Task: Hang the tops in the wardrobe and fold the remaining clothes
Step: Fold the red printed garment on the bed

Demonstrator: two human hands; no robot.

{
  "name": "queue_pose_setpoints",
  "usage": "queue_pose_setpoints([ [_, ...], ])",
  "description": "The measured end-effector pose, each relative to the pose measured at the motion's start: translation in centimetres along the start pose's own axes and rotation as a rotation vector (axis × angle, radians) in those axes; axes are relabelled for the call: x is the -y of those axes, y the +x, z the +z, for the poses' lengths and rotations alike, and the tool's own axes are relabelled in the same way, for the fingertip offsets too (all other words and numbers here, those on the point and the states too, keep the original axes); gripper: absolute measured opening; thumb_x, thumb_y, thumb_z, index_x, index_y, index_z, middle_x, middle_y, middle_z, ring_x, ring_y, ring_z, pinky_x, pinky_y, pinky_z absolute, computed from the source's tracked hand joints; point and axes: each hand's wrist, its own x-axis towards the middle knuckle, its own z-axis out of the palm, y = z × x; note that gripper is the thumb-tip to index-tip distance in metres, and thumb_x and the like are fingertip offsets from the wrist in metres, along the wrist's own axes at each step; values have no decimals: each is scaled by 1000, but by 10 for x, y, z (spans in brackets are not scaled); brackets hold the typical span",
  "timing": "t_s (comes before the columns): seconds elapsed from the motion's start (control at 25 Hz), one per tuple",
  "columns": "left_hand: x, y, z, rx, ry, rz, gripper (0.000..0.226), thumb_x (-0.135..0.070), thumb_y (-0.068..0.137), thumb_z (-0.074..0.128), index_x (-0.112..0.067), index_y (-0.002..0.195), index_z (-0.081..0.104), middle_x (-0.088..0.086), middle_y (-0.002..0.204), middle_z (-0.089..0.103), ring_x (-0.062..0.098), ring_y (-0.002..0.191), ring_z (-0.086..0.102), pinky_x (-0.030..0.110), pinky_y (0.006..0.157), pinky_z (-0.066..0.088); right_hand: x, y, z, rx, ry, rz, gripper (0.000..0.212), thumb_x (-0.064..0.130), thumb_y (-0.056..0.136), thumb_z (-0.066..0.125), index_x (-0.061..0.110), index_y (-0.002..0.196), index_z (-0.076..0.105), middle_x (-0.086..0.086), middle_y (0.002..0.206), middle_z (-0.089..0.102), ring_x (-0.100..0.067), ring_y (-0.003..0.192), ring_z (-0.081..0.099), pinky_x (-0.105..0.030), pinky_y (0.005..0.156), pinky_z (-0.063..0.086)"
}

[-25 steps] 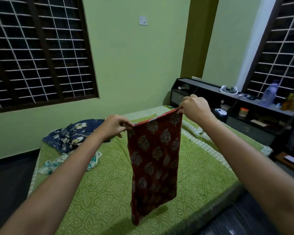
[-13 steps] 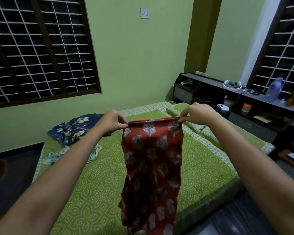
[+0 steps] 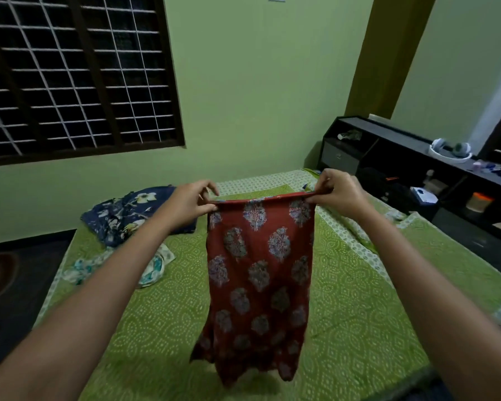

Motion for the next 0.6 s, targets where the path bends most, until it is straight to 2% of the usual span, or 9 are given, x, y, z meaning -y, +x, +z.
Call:
queue_pose_setpoints([
  [0.04,15,35,19,47,91,-40,32,-14,86,69,-19,117,62,1,93,67,14,81,62,29,70,47,-15,38,22,43,-56,32,30,17,69,83,15,93,65,1,79,68,-13,72,61,-23,62,49],
  [0.08,29,68,39,106,217,-89,32,-16,89,65,-17,121,62,3,97,68,18,83,62,31,69,48,-31,74,45,103,-147,69,30,19,72,82,20,98,67,1,84,68,-15,78,63,-27,66,51],
  [0.16,59,133,72,173,411,-186,17,-18,93,59,-14,107,69,7,92,66,24,82,63,32,62,47,-58,144,84,156,-299,159,12,21,79,76,24,90,71,1,84,66,-18,86,64,-31,67,52],
  [0.2,70,164,79,151,430,-233,13,-15,94,57,-11,99,68,9,90,64,28,83,63,33,62,48,-65,175,95,138,-328,198,6,20,82,72,25,83,70,1,84,65,-20,84,63,-30,65,51],
  [0.32,93,258,80,-85,313,-291,12,-2,91,48,-6,89,59,13,94,55,30,83,59,41,71,51,-71,269,107,-59,-236,220,19,3,82,57,18,81,68,-8,84,66,-29,80,62,-32,65,49],
  [0.44,96,310,72,-317,57,-335,12,-3,93,45,-7,90,57,12,90,58,29,76,59,41,68,53,-72,324,103,-187,-64,147,21,-2,85,50,11,84,66,-6,79,60,-25,73,55,-28,54,38],
  [0.52,99,311,81,-349,-17,-317,8,-9,91,52,-7,89,59,10,80,61,24,70,58,34,61,50,-84,331,106,-219,4,121,18,-1,89,52,8,86,66,-5,81,60,-20,73,53,-26,56,35],
  [0.6,111,295,105,-296,-16,-277,4,-11,86,57,-9,84,60,8,74,61,23,66,57,30,57,44,-109,320,124,-206,38,106,13,0,89,56,6,86,67,-7,84,64,-20,76,55,-28,64,41],
])
